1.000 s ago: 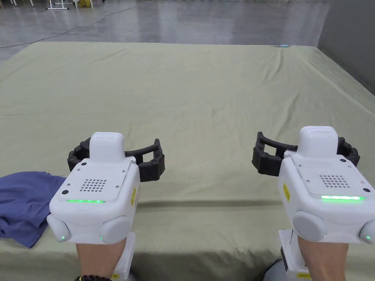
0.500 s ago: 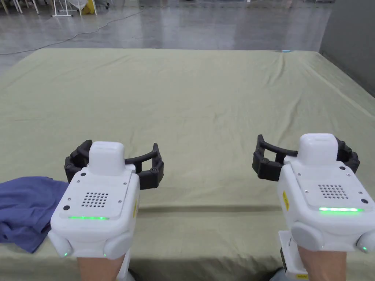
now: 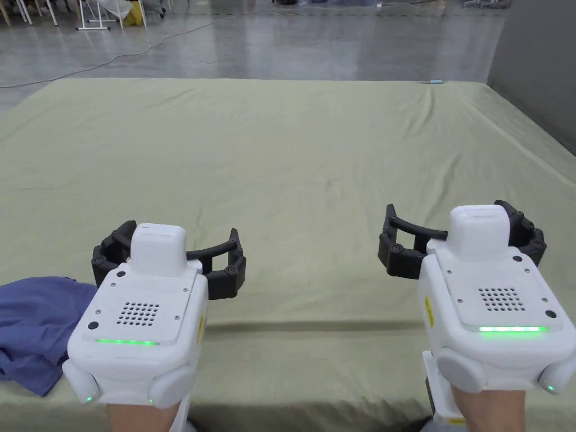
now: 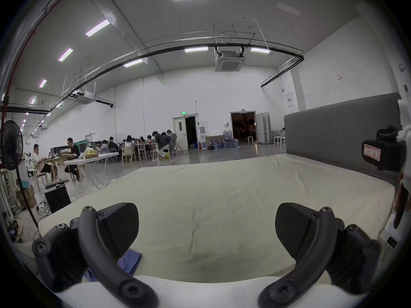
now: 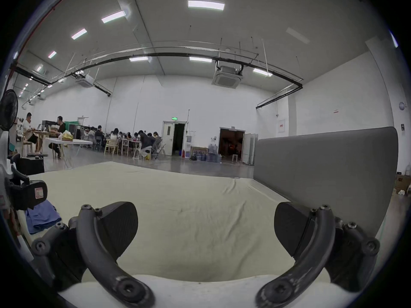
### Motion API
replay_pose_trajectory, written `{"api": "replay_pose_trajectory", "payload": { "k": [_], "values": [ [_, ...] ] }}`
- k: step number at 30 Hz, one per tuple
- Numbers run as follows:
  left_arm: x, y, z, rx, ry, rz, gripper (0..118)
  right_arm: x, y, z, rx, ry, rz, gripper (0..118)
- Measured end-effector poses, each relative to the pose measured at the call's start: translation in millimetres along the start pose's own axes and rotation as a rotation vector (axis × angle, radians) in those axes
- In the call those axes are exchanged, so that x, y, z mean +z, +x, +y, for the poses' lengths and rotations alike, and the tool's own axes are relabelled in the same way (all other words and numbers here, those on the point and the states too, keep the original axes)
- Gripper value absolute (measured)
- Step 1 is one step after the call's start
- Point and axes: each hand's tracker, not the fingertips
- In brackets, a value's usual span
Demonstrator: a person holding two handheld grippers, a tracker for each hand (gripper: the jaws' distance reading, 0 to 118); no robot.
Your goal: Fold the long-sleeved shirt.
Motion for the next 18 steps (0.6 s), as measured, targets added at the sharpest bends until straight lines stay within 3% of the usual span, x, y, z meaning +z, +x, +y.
{"api": "replay_pose_trajectory", "payload": {
  "k": [18],
  "values": [
    [3.0, 8.4, -1.8, -0.02, 0.006, -0.007, 118, 2.5, 10.8, 4.4, -0.021, -0.023, -0.041, 118]
  ]
}}
